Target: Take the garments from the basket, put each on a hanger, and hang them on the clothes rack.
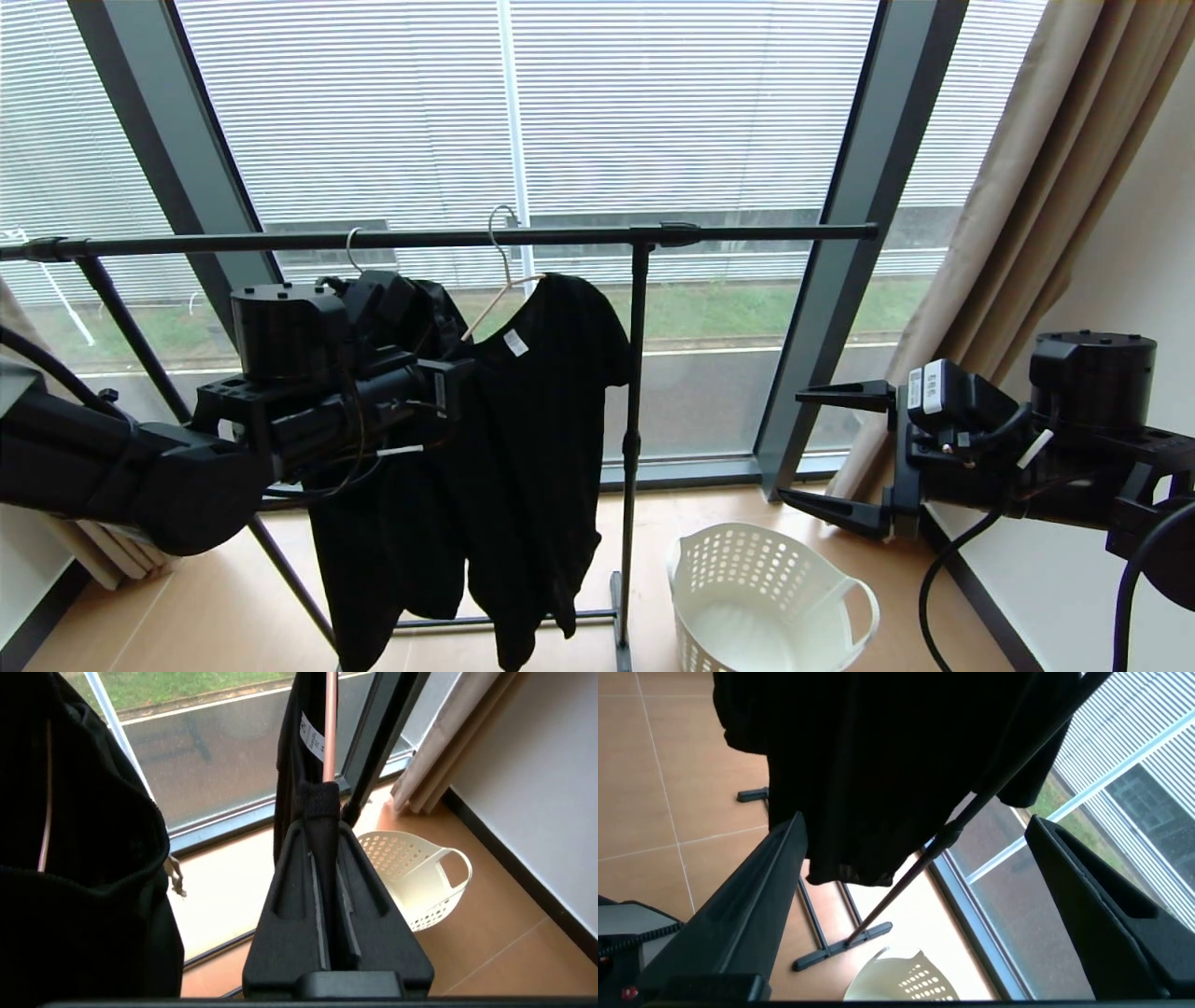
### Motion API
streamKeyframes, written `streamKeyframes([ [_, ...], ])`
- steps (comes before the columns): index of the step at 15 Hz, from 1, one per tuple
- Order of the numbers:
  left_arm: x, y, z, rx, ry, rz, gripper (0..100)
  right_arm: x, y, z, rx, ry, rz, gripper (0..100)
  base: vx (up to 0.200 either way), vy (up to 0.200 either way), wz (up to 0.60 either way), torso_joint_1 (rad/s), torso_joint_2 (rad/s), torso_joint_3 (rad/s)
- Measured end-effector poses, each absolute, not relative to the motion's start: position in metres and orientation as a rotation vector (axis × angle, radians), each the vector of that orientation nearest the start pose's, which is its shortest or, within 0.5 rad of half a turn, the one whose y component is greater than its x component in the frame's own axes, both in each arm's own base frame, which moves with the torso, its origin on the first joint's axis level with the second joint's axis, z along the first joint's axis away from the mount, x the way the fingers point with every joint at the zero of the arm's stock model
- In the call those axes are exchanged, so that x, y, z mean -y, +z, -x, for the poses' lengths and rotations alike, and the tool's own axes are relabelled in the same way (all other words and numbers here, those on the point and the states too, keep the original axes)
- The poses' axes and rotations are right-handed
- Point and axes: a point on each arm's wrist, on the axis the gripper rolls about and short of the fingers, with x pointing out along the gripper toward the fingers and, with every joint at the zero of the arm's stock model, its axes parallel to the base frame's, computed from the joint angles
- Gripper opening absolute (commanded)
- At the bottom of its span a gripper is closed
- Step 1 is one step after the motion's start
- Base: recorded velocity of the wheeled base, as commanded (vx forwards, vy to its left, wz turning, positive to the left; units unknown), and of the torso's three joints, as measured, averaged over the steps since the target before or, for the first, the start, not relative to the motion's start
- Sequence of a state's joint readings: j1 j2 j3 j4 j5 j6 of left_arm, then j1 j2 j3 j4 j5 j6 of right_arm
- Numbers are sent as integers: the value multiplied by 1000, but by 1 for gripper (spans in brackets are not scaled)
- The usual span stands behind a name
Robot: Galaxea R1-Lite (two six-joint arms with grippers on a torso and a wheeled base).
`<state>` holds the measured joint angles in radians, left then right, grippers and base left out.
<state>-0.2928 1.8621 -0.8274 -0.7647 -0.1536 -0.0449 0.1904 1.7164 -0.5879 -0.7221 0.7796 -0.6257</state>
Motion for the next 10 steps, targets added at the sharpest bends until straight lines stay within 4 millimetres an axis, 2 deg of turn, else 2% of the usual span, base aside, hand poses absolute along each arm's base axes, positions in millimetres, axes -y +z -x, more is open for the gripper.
streamKeyframes([
  [5,104,141,-341,-286,-393,31,0,-67,133,-267,-93,1042,445,100,0,0,0,0,0,0],
  [10,103,133,-349,-304,-385,30,0,-67,133,-267,-95,1043,444,100,0,0,0,0,0,0],
])
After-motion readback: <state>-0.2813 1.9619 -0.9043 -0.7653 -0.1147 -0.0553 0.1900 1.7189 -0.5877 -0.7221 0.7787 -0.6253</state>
